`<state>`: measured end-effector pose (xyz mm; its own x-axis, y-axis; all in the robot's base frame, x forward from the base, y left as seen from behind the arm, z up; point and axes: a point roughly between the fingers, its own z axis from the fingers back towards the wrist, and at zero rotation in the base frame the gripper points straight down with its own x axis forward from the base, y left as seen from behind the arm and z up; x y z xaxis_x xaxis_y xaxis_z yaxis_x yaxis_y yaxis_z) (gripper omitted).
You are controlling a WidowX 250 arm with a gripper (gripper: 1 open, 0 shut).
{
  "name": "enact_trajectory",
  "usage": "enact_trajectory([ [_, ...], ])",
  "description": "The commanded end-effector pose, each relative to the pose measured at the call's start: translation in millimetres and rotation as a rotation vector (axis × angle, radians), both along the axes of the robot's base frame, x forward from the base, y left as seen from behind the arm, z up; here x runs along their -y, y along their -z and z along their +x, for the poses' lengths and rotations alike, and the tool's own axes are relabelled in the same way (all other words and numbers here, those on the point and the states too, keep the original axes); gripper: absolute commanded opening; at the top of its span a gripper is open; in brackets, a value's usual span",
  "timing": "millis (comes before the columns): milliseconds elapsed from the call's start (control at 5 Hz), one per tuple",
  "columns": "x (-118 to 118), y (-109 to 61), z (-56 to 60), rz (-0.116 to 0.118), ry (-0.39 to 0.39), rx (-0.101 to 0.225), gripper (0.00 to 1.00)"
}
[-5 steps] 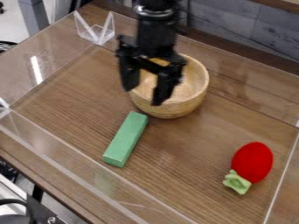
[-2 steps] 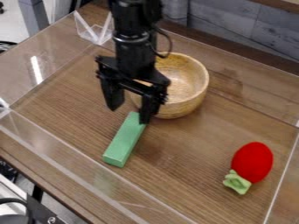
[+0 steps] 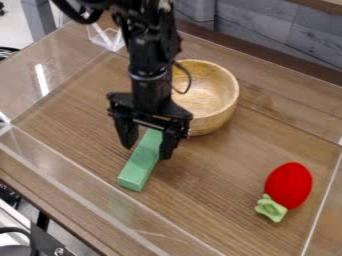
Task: Put the green stick in the brown bowl
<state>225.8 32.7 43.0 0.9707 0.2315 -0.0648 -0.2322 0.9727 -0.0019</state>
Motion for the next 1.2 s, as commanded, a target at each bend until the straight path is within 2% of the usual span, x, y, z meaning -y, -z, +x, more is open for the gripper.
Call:
enact_trajectory([
  [0,-6.2,9.3,4.3,0.004,-0.073,0.041,1.00],
  [200,-11.6,15.6,-2.1,-0.002,-0.085,0.050,0.00],
  [400,-15.5,18.4,-7.6,-0.013,-0.082,0.055,0.00],
  [800,-8.9,21.6,-2.1,-0.033,-0.123,0.059,0.00],
  [1000,-6.1,22.6,3.3,-0.043,-0.064,0.060,0.00],
])
